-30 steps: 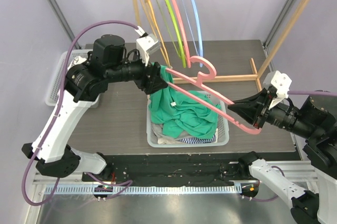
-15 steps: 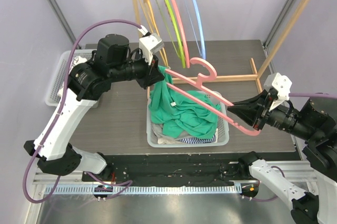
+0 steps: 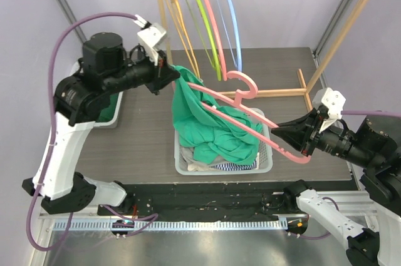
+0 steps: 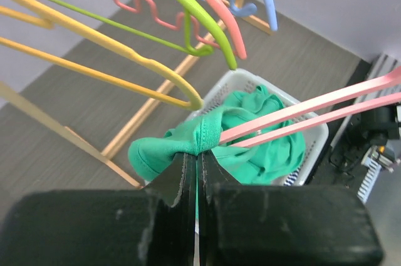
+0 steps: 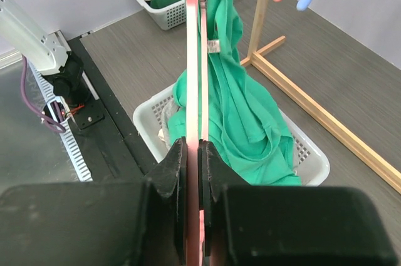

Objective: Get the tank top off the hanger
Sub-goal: Remove the tank top from the hanger, then place the tank top in the bin.

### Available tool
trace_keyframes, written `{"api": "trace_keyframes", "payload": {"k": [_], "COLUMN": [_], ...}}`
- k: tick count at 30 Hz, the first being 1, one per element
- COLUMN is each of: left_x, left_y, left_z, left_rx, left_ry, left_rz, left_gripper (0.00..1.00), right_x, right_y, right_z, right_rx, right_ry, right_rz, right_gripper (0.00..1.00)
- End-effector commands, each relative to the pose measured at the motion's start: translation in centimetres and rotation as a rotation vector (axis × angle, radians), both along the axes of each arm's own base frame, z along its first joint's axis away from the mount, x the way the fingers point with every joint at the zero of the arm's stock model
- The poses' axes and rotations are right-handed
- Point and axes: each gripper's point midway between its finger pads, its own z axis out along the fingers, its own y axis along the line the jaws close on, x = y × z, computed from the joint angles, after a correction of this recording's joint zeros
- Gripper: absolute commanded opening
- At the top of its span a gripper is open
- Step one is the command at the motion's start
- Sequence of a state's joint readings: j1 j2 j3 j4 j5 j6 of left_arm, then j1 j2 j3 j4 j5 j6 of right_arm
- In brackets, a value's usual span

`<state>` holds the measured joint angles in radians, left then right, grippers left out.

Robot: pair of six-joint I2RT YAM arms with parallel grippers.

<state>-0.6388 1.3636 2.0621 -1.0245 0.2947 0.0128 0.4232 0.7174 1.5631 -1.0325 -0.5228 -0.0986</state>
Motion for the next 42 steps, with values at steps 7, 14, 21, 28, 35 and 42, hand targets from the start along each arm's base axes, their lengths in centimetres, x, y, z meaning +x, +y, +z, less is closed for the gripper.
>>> {"api": "trace_keyframes", "payload": {"k": [7,14,21,28,35,42], "left_x": [-0.3,-0.5,-4.8,-11.1,-12.5,-11.0], "left_y": [3.3,0.6,-4.4,-9.3,-12.2,-15.0], "left_z": [3.5,2.4,2.9,0.7,4.6,1.1], "left_rx": [-0.062,-0.076,-0.097,0.044,0.030,0.136], "left_ry": [-0.115,-0.051,-0.028,-0.119,-0.322,-0.304], "left_rz": [0.064,-0.030,-0.317,-0.587,-0.623,-0.542], "left_gripper": [0.00,0.00,0.00,0.00,0.00,0.00], "right_x": [-4.8,-9.9,-13.1,-7.7,-6.3,-6.0], "right_y": [-1.0,-4.7,-9.9,-14.0,-15.2,-15.9], "right_z": [2.6,6.6,11.7,11.1,9.4,8.5], "right_rx": [0.091,0.194,0.388,0.387,0.369,0.389], "right_ry": [-0.073,-0.246,-0.437,-0.372,-0.316,-0.294], "right_rz": [0.053,-0.036,-0.238,-0.587,-0.685,-0.738], "right_gripper": [0.01,0.01,0.01,0.01,0.01,0.01]}}
